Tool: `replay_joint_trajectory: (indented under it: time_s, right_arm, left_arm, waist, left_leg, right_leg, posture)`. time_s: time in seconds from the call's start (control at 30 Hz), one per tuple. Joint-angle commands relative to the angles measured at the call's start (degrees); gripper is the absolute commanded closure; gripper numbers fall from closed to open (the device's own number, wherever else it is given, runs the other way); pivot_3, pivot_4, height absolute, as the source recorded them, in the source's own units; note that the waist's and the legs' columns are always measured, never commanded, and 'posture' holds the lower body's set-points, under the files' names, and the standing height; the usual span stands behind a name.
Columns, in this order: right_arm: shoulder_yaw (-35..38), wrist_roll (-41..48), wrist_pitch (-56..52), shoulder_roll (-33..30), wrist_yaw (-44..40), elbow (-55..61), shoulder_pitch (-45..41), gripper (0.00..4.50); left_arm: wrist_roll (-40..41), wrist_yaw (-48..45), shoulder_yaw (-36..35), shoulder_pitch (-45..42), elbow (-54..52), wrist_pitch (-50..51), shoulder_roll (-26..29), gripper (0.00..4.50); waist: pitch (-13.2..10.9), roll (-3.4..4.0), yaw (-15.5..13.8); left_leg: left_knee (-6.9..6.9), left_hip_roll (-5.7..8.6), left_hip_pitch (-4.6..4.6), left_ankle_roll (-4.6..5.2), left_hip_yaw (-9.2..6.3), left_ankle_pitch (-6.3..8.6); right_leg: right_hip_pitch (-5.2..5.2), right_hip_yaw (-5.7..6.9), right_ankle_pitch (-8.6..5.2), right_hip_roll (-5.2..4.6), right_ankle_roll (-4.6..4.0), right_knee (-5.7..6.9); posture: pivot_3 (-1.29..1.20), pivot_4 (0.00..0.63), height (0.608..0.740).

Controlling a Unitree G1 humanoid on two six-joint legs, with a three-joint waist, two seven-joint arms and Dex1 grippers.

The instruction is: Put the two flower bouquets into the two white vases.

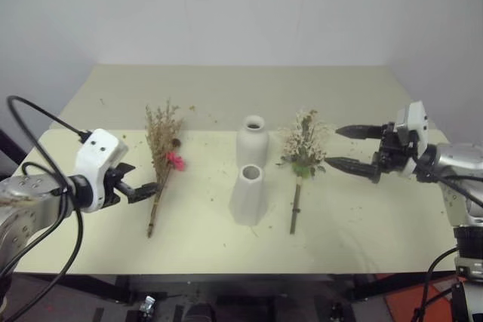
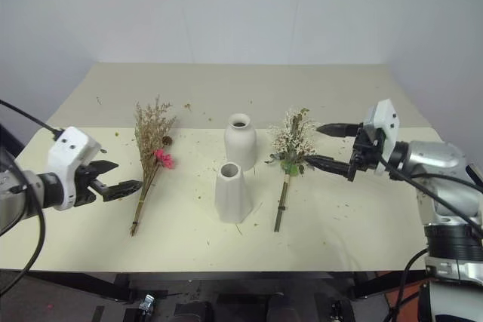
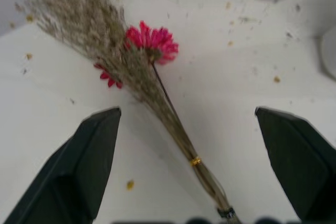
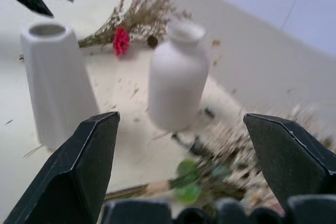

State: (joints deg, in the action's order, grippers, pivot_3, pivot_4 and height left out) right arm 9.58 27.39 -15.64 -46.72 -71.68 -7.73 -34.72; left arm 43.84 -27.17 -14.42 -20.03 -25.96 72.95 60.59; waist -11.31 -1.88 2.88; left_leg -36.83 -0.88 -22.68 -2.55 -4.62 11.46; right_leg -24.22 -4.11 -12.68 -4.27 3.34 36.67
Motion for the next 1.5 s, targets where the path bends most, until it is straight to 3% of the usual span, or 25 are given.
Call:
replay_joint_trajectory:
  time_s: [0.03,0.13,0.47,0.57,0.83,0.9,0.97,1.07,1.2,1.3,1.5]
  right_arm:
    - [0.95,3.24,-1.09,-1.43,-3.13,1.30,-5.34,0.00]
    - [-0.05,3.71,-0.70,-1.07,-5.81,0.98,-7.34,0.00]
    - [-1.25,3.68,0.08,0.85,-7.53,0.12,-8.91,0.00]
    - [-1.12,3.92,-0.13,0.93,-7.61,0.70,-8.70,0.00]
    - [-0.73,4.48,-0.28,0.96,-7.46,1.73,-7.93,0.00]
    - [-0.62,4.51,-0.24,1.02,-7.29,1.89,-7.74,0.00]
    - [-0.50,4.56,-0.25,1.03,-7.15,2.06,-7.55,0.00]
    - [-0.26,4.73,-0.38,1.21,-6.58,2.34,-7.20,0.00]
    - [-0.22,4.81,-0.67,1.80,-5.62,2.90,-6.15,0.00]
    - [-0.38,4.82,-1.04,2.83,-4.16,3.40,-5.17,0.00]
    - [-0.18,4.88,-1.38,4.12,-1.87,4.86,-3.76,0.00]
  left_arm:
    - [-2.71,5.56,6.38,-10.38,4.98,13.83,-1.78,0.03]
    - [-6.17,8.19,12.11,-16.53,9.88,19.12,-3.77,0.03]
    - [-14.74,11.00,23.89,-27.12,26.74,18.67,-12.42,0.03]
    - [-17.28,11.02,25.25,-28.69,30.46,17.35,-15.07,0.64]
    - [-21.05,8.82,26.68,-31.49,34.64,14.12,-16.74,3.26]
    - [-22.12,8.84,26.33,-31.60,34.44,13.38,-16.65,4.10]
    - [-23.06,9.27,25.48,-31.60,33.85,12.82,-16.50,4.48]
    - [-24.79,10.21,22.18,-31.16,32.43,9.93,-16.43,4.48]
    - [-26.31,12.61,13.91,-29.38,29.69,-1.19,-18.94,4.48]
    - [-25.40,12.58,7.36,-28.20,25.92,-17.24,-24.13,4.48]
    - [-18.84,6.63,1.73,-33.92,26.90,-28.84,-32.85,4.48]
  waist:
    - [0.00,0.00,0.06]
    - [0.01,-0.01,0.12]
    - [0.00,-0.01,-0.12]
    - [0.00,-0.01,-0.24]
    - [0.00,-0.01,-0.10]
    - [0.00,-0.01,-0.08]
    - [0.00,-0.01,-0.15]
    - [0.00,-0.02,-0.24]
    - [0.00,-0.02,-0.32]
    - [0.00,-0.02,-0.46]
    - [0.00,-0.03,-0.75]
  left_leg:
    - [0.00,0.00,-0.03,0.00,0.00,0.00]
    - [-0.02,0.02,-0.01,0.00,-0.02,0.00]
    - [-0.01,0.05,-0.06,-0.01,-0.03,-0.01]
    - [-0.01,0.06,-0.08,-0.01,-0.03,-0.01]
    - [-0.02,0.06,-0.05,-0.02,-0.03,-0.01]
    - [-0.02,0.06,-0.05,-0.02,-0.03,-0.01]
    - [-0.02,0.06,-0.06,-0.02,-0.03,-0.01]
    - [-0.02,0.06,-0.08,-0.02,-0.04,-0.01]
    - [-0.04,0.06,-0.11,-0.02,-0.04,-0.02]
    - [-0.04,0.09,-0.11,-0.03,-0.04,-0.02]
    - [-0.12,0.11,-0.19,-0.06,-0.04,-0.03]
  right_leg:
    - [-0.03,0.00,0.01,0.00,0.00,0.01]
    - [0.01,0.00,0.01,0.01,0.01,0.01]
    - [-0.04,0.00,0.02,-0.02,-0.01,0.02]
    - [-0.05,0.00,0.04,-0.04,-0.05,0.02]
    - [-0.04,0.00,0.03,-0.04,-0.02,0.05]
    - [-0.04,0.00,0.03,-0.04,-0.03,0.06]
    - [-0.05,0.00,0.04,-0.04,-0.03,0.06]
    - [-0.05,0.00,0.04,-0.05,-0.03,0.05]
    - [-0.07,0.01,0.12,-0.06,-0.16,0.03]
    - [-0.05,0.02,0.28,-0.11,-0.39,0.01]
    - [-0.05,0.03,0.34,-0.12,-0.38,-0.02]
  posture:
    - [0.00,0.150,0.740]
    - [0.00,0.150,0.740]
    - [0.00,0.150,0.740]
    - [0.00,0.150,0.740]
    - [0.00,0.150,0.740]
    - [0.00,0.150,0.740]
    - [0.00,0.150,0.740]
    - [0.00,0.150,0.740]
    - [0.00,0.150,0.740]
    - [0.00,0.150,0.740]
    - [0.00,0.150,0.740]
